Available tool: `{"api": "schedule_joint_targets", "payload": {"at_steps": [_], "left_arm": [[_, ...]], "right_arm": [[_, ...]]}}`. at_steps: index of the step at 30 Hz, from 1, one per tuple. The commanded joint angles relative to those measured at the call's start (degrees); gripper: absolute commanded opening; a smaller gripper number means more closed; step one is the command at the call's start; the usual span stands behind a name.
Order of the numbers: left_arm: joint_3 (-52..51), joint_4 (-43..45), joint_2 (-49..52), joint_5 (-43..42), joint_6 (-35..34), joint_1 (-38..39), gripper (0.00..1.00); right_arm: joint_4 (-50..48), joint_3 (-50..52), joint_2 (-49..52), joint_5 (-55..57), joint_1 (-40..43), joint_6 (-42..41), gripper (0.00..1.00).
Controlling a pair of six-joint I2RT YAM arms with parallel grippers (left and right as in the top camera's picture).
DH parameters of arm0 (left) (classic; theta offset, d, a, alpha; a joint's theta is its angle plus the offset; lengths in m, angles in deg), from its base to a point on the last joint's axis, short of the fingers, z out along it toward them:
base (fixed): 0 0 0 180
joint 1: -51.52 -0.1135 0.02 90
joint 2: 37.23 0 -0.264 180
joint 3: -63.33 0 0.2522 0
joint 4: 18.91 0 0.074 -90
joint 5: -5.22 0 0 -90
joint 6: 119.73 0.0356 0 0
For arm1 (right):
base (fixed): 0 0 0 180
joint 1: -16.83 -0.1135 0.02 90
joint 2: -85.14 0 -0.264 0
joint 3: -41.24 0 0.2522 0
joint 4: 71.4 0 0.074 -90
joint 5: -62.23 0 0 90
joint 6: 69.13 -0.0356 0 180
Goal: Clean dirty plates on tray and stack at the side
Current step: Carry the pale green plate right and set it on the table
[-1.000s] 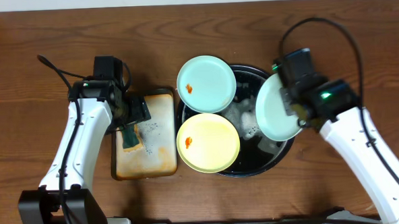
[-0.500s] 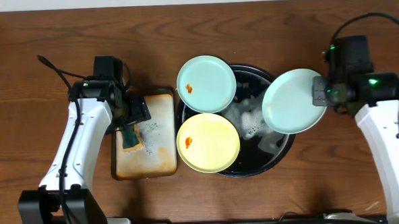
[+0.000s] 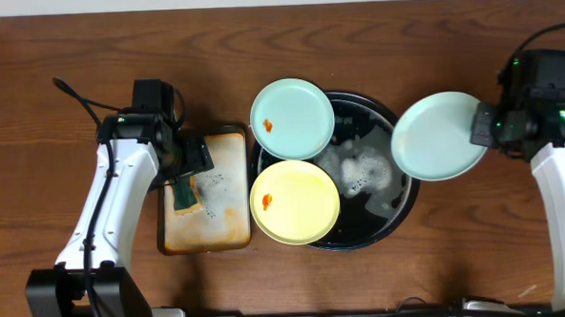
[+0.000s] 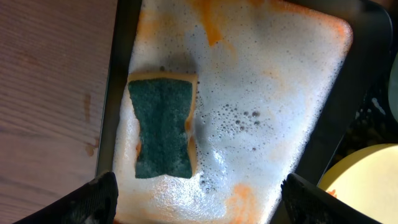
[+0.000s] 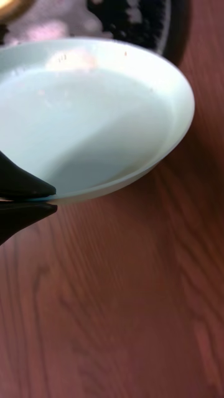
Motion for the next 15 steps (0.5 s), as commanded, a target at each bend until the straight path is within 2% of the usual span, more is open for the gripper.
{"api": "schedule_joint_targets", "payload": {"at_steps": [1, 9, 15], "left_arm": [[-0.4, -0.2, 0.3, -0.1, -0.1, -0.2, 0.85], [-0.4, -0.2, 0.3, -0.1, -0.1, -0.2, 0.85], [-0.4, -0.2, 0.3, -0.1, -0.1, -0.2, 0.85]], "right_arm": [[-0.7, -1.5, -1.3, -0.2, 4.2, 0.0, 0.01], [-5.3, -1.5, -1.3, -0.2, 13.4, -0.7, 0.01], [-9.7, -1.4, -0.2, -0.2, 16.0, 0.5, 0.01]]}}
